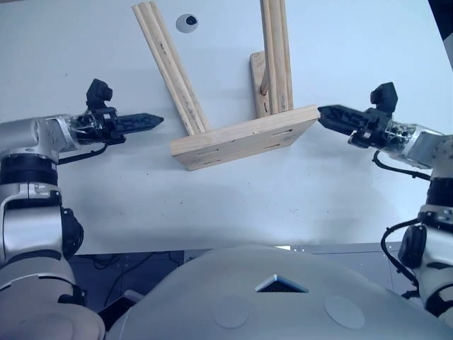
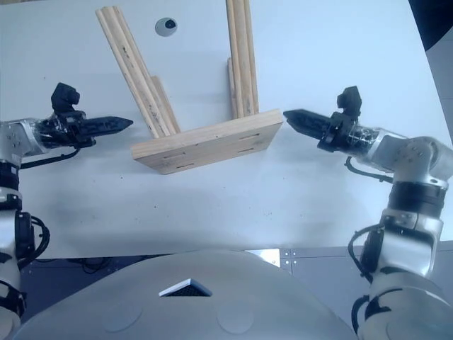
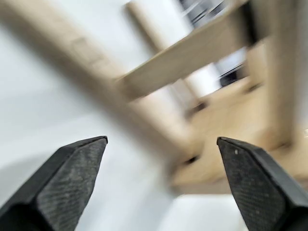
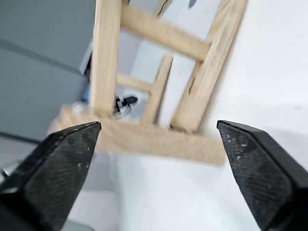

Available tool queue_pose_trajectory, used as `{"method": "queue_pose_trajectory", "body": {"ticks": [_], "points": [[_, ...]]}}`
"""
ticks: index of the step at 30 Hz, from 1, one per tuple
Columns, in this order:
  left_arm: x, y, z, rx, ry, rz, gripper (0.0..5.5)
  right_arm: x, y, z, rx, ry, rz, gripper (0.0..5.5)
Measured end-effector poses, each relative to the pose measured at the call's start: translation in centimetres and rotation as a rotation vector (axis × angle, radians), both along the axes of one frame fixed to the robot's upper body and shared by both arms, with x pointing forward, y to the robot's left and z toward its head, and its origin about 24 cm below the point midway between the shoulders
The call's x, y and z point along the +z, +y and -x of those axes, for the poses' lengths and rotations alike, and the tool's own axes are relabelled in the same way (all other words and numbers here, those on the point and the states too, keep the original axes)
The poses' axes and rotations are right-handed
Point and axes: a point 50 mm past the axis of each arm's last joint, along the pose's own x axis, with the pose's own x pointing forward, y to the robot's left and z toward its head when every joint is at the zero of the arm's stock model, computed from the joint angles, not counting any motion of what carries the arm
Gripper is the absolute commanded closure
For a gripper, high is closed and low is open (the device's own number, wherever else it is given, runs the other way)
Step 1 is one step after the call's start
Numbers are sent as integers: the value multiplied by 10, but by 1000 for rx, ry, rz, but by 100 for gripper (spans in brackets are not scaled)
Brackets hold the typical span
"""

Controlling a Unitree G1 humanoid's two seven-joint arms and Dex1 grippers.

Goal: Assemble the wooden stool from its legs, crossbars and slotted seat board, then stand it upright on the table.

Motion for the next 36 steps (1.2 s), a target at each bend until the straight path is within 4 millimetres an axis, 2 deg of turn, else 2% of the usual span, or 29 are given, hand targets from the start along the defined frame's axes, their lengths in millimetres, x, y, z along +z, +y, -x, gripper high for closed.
{"method": "queue_pose_trajectory", "body": {"ticks": [2,3,6,8,9,10,12,13,17,21,24,26,29,32,34,36], "points": [[-3,2,9,-57,-168,-112,132,-6,-5,9,51,-122,144,25],[-3,1,16,-98,-247,-156,112,-8,-6,12,73,-187,201,10],[-8,-9,40,-265,-451,-252,85,-12,-4,17,174,-380,342,10],[-9,-28,54,-373,-592,-275,85,-6,-1,13,257,-560,429,10],[-7,-46,56,-407,-686,-261,85,0,4,9,309,-670,462,10],[-6,-58,55,-412,-735,-240,85,7,8,2,332,-740,473,10],[-2,-65,49,-387,-793,-244,85,12,15,-6,376,-819,480,10],[-1,-66,47,-379,-807,-250,83,11,18,-9,396,-828,489,27],[-1,-75,47,-378,-837,-225,142,3,33,-15,452,-823,434,82],[0,-75,46,-381,-839,-216,222,1,37,-19,485,-811,426,167],[2,-75,44,-384,-847,-215,260,-3,39,-21,490,-794,416,210],[4,-76,42,-388,-856,-215,285,-6,48,-22,502,-790,386,239],[5,-77,40,-396,-859,-208,336,-7,48,-23,508,-766,382,296],[3,-79,33,-404,-852,-202,387,-20,50,-27,510,-718,388,351],[4,-80,30,-429,-849,-196,398,-20,53,-28,520,-716,382,355],[6,-81,27,-433,-804,-165,401,-20,52,-29,504,-639,360,355]]}}
